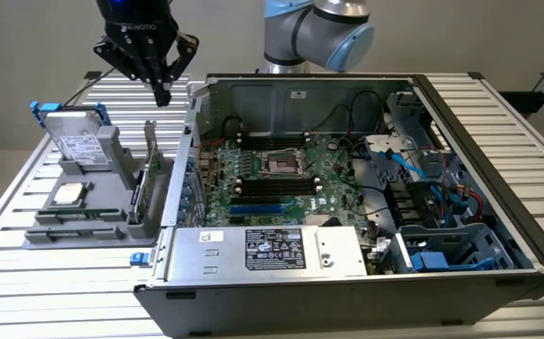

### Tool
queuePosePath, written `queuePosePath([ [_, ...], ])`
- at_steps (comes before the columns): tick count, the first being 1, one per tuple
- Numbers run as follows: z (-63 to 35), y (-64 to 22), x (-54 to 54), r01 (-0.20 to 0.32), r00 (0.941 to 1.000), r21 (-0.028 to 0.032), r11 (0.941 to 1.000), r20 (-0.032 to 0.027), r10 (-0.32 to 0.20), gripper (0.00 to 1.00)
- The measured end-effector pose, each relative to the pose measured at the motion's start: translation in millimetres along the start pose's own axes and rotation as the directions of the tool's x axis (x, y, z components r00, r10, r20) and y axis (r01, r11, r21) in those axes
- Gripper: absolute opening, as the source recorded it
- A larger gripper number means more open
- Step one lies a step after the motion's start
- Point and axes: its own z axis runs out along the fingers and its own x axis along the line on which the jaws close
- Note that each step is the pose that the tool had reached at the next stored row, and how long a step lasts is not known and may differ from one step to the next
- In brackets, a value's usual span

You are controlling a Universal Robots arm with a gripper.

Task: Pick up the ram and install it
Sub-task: 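Reach for the ram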

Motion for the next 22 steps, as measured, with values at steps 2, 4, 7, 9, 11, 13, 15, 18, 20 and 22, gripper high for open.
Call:
queuePosePath([
  [2, 1.3, -0.5, 8.4, 0.000, 1.0000, 0.0006, 1.0000, -0.0072, 0.000, 0.10],
  [4, 2.8, -1.1, 17.9, 0.000, 0.9999, 0.0012, 1.0000, -0.0149, 0.000, 0.10],
  [7, 4.9, -1.9, 31.0, 0.000, 0.9997, 0.0021, 1.0000, -0.0260, 0.000, 0.10],
  [9, 6.5, -2.4, 40.3, -0.001, 0.9994, 0.0026, 1.0000, -0.0337, 0.001, 0.10],
  [11, 8.1, -3.0, 49.5, -0.001, 0.9992, 0.0031, 1.0000, -0.0407, 0.001, 0.10],
  [13, 10.1, -3.7, 58.5, -0.001, 0.9990, 0.0034, 1.0000, -0.0457, 0.001, 0.10],
  [15, 12.6, -4.3, 67.5, -0.001, 0.9988, 0.0035, 1.0000, -0.0481, 0.001, 0.10],
  [18, 16.0, -5.4, 81.2, 0.000, 0.9985, 0.0039, 1.0000, -0.0540, 0.001, 0.10],
  [20, 18.1, -6.1, 90.1, -0.001, 0.9982, 0.0043, 1.0000, -0.0595, 0.001, 0.10],
  [22, 20.2, -6.9, 99.3, -0.001, 0.9978, 0.0047, 1.0000, -0.0660, 0.001, 0.10],
])
